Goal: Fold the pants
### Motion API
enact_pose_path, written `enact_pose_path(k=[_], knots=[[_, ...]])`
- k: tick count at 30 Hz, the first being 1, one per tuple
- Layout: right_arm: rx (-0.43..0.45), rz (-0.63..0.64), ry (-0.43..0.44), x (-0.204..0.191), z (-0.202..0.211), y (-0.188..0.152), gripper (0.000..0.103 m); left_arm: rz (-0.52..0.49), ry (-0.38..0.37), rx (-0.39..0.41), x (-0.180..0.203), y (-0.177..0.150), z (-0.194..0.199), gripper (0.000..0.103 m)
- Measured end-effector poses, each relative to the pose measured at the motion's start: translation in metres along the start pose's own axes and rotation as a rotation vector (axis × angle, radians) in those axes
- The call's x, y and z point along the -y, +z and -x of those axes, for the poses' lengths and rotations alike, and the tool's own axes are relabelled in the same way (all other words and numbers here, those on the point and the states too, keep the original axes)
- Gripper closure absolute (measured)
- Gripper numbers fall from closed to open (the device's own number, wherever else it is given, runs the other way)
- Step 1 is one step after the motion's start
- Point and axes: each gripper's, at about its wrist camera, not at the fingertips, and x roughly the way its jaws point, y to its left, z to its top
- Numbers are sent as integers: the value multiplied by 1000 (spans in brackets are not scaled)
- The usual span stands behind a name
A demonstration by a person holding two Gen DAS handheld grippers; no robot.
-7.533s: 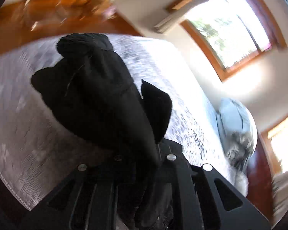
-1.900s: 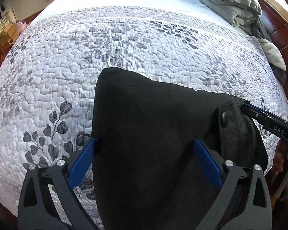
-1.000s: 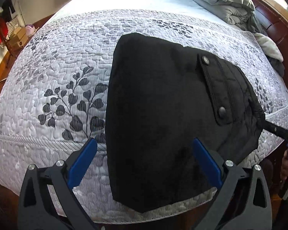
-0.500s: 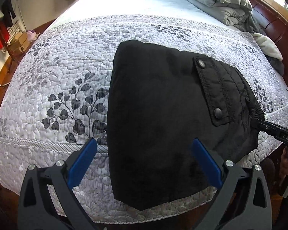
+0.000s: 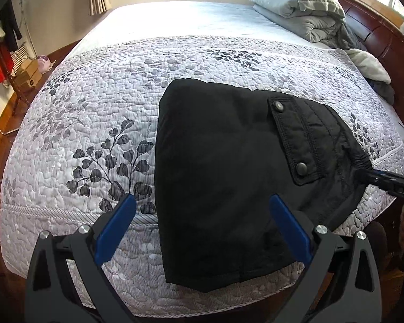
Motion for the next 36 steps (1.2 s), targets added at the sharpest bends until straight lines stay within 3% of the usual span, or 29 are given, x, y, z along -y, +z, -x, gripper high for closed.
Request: enact_pose_path(k=[16, 25, 36], knots=[[-5, -23, 1, 3, -12, -4, 69, -10, 39, -22, -5, -3, -6, 4], [-21, -28, -11, 5, -15, -4, 69, 81, 61, -58, -35, -9, -13, 4], [-40, -70, -8, 15, -29, -8, 65, 85, 60, -65, -39, -13, -11, 4]])
